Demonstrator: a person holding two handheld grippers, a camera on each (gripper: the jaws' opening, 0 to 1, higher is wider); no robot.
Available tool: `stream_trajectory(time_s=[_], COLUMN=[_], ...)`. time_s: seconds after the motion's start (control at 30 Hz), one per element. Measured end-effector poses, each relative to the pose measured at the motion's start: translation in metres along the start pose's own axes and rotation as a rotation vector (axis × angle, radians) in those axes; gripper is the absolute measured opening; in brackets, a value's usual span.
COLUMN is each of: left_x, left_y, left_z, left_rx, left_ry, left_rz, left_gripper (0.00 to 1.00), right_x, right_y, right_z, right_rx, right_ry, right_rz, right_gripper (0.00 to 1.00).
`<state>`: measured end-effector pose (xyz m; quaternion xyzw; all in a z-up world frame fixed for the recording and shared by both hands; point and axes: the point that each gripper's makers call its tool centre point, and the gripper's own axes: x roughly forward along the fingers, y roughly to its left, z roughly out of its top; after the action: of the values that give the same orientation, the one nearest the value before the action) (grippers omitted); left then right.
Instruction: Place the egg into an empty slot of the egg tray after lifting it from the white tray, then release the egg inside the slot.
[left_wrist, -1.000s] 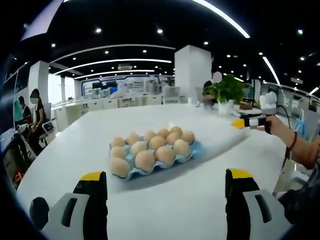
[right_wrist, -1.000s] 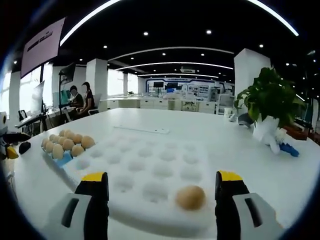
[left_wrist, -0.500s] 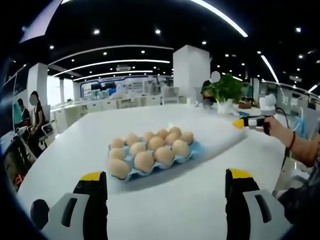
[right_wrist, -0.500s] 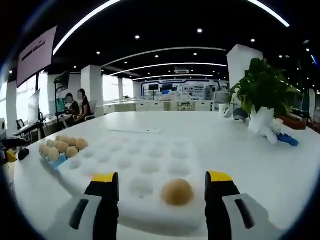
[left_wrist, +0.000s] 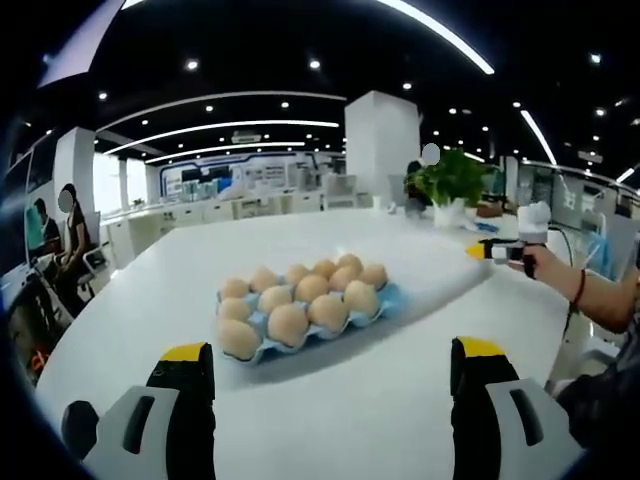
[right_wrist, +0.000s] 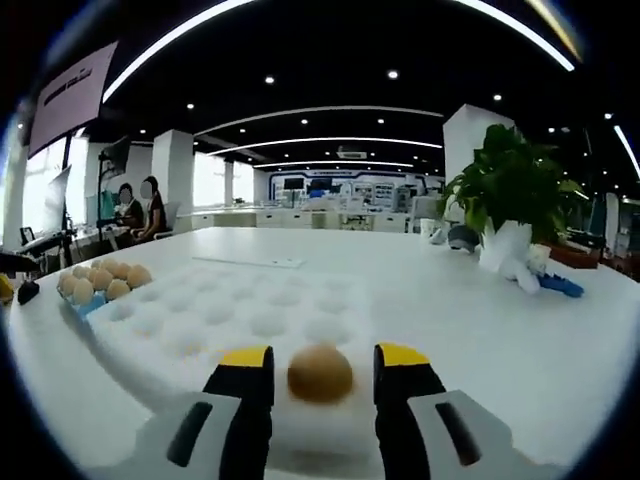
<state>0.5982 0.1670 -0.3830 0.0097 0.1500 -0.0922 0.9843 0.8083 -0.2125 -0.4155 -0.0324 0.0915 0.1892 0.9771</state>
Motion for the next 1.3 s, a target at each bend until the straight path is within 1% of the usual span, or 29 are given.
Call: stream_trajectory(time_s=[0.03,0.07,0.1,0.2,0.27,0.33,0.43,0.5,0.53,0.57,0.6,0.63,0.77,0.87,0.97,1.07,1.13,1.2,1.3], left_x=[0.000,0.000,0.001,0.002,0.001,0.001,-0.001,-0.001,0.000,0.000,0.000,0.000,-0.001,0.000,0.001,0.000,0.000,0.000,0.000], left_y=[0.000,0.000,0.001,0.000,-0.002,-0.002,0.000,0.000,-0.001,-0.002,-0.003,-0.004,-0.004,-0.002,-0.003,-0.003,-0.001,0.000,-0.001], left_z=[0.000,-0.001,-0.002,-0.005,-0.003,-0.002,-0.001,-0.002,-0.003,-0.003,-0.001,0.000,0.004,0.000,0.000,0.000,0.000,-0.001,-0.002], left_rx=[0.000,0.000,0.000,0.000,0.005,0.006,0.008,0.010,0.016,0.018,0.027,0.030,0.031,0.039,0.041,0.047,0.045,0.038,0.038], left_ry=[0.001,0.002,0.005,0.018,0.015,0.009,0.009,0.016,0.024,0.025,0.024,0.022,0.008,0.024,0.027,0.030,0.031,0.030,0.035], left_rz=[0.000,0.001,0.002,0.003,0.001,0.000,0.008,0.005,0.001,0.001,-0.001,-0.002,-0.003,0.002,-0.004,-0.005,0.001,0.003,0.003], left_gripper=[1.00,1.00,1.00,1.00,1.00,1.00,1.00,1.00,1.00,1.00,1.00,1.00,1.00,1.00,1.00,1.00,1.00,1.00,1.00], right_x=[0.000,-0.001,-0.001,0.001,0.000,-0.002,-0.007,-0.005,-0.003,-0.002,0.001,0.002,0.001,0.000,0.000,-0.001,-0.007,-0.008,-0.011], right_y=[0.000,0.000,-0.002,0.001,0.001,0.000,0.003,0.004,0.001,0.001,-0.001,-0.004,0.001,0.000,0.001,0.000,0.000,0.000,0.002], right_z=[0.000,0.004,0.003,0.000,0.002,0.000,0.001,0.000,0.000,0.000,0.001,0.000,0.000,0.000,0.000,0.001,0.005,0.009,0.017], right_rx=[0.001,0.008,-0.002,0.001,0.009,0.013,-0.027,-0.031,0.018,0.031,0.058,0.048,0.002,0.035,0.015,0.026,0.030,0.022,-0.014], right_ry=[-0.001,-0.028,-0.028,-0.014,-0.021,-0.008,0.003,-0.003,-0.008,-0.008,-0.019,-0.018,-0.018,-0.018,-0.017,-0.021,-0.034,-0.049,-0.065], right_rz=[0.001,-0.006,-0.017,-0.004,-0.019,-0.044,-0.068,-0.064,-0.057,-0.055,-0.038,-0.040,-0.045,-0.047,-0.054,-0.049,-0.051,-0.052,-0.056], right_gripper=[0.35,0.34,0.33,0.29,0.28,0.28,0.28,0.27,0.27,0.27,0.27,0.27,0.26,0.26,0.26,0.26,0.26,0.26,0.26])
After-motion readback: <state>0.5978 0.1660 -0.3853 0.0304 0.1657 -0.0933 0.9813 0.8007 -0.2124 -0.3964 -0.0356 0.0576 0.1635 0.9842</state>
